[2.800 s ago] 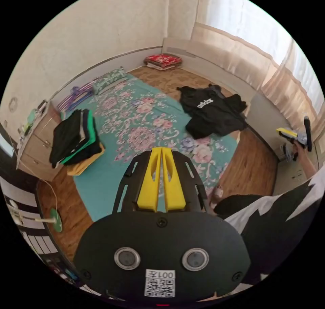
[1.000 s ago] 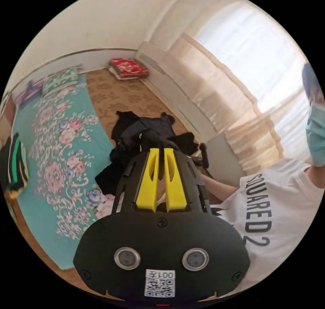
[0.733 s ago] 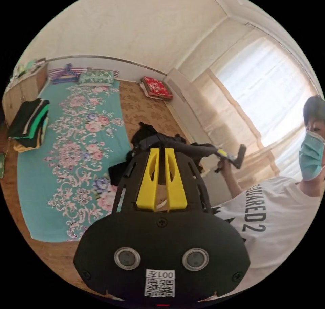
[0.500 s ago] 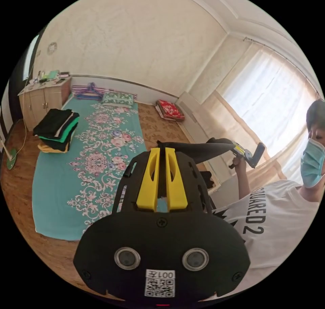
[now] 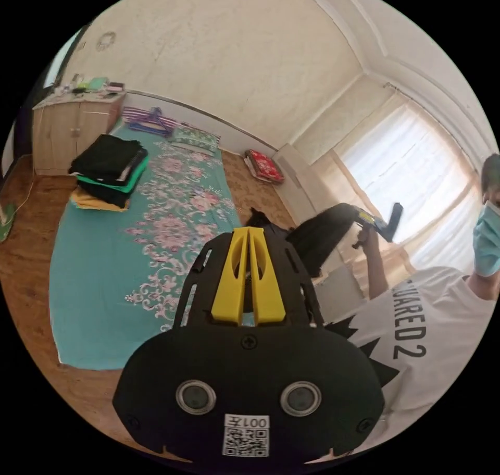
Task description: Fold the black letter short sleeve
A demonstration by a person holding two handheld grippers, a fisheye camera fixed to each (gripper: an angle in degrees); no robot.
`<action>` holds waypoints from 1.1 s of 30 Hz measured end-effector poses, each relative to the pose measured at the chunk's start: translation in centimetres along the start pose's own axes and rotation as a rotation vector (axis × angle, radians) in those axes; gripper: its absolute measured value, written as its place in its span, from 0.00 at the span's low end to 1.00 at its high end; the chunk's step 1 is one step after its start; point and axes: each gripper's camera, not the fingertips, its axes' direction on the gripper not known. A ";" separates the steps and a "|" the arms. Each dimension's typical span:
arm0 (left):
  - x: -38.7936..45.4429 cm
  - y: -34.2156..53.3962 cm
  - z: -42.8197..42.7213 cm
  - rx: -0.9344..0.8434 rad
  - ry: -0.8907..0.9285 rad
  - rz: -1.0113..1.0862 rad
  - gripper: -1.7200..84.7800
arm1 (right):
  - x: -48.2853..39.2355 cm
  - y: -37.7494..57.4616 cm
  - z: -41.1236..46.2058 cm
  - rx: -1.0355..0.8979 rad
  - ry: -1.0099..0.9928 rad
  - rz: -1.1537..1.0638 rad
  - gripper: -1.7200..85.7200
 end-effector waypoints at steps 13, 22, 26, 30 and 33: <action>6.6 1.7 18.1 -0.304 0.003 0.314 0.22 | -5.7 -16.1 5.6 -0.012 0.016 -0.001 0.03; -1.2 -2.8 14.8 -0.063 0.064 0.024 0.01 | -3.5 -24.7 5.4 0.133 0.078 -0.053 0.03; -3.3 -4.7 7.7 0.063 0.030 0.035 0.01 | -0.4 -26.4 5.0 0.228 -0.038 -0.140 0.04; -0.8 -5.5 -0.2 0.001 -0.074 0.246 0.01 | -0.2 -26.1 6.4 0.166 -0.296 -0.284 0.04; 0.3 -4.5 -0.8 -0.245 -0.131 0.308 0.01 | -1.9 -26.0 10.2 -0.088 -0.554 -0.329 0.04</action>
